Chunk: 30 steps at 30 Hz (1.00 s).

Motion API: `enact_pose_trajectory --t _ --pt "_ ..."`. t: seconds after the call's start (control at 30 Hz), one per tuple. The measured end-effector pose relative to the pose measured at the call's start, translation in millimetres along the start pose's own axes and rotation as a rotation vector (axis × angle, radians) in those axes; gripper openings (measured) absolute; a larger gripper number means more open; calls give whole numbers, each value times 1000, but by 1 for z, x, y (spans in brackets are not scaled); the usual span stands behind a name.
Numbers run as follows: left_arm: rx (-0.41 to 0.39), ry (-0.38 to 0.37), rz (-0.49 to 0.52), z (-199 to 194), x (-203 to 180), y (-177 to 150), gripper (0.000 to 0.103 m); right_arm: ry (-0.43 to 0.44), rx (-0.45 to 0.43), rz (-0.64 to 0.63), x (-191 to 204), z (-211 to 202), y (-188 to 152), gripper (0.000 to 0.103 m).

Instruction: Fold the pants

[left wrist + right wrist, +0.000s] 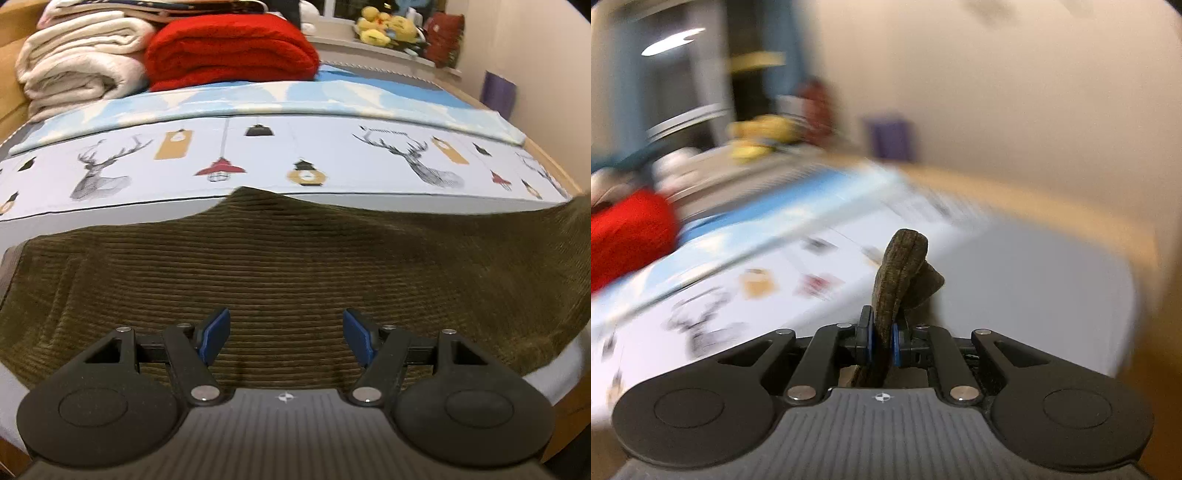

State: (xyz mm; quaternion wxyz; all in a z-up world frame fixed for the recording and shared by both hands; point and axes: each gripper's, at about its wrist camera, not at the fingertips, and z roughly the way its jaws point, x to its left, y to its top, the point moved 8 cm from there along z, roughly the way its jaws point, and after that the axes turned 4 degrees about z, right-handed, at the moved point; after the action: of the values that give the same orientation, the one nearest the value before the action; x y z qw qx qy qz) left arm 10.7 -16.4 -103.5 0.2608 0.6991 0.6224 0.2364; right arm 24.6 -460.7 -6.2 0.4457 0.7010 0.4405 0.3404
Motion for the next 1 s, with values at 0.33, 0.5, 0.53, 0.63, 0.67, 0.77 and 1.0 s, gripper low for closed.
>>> enact_pose_trajectory --t 0.33,0.5,0.53,0.63,0.67,0.77,1.0 --pt "20 40 -84 -13 59 -9 77 692 281 -707 263 -90 -189 18" --pt "48 34 -139 -13 78 -16 79 746 323 -800 269 -105 -207 24" --pt "53 31 -155 -12 81 -17 79 767 334 -725 266 -101 -195 26" --pt "72 35 -194 -9 86 -19 79 745 347 -586 249 -89 -177 43" --pt "81 27 -214 -8 86 -20 79 743 353 -576 247 -87 -177 43" --pt "99 10 -241 -4 82 -21 79 781 360 -571 245 -96 -183 43" --pt "65 1 -246 -10 79 -7 77 960 351 -413 261 -113 -165 45"
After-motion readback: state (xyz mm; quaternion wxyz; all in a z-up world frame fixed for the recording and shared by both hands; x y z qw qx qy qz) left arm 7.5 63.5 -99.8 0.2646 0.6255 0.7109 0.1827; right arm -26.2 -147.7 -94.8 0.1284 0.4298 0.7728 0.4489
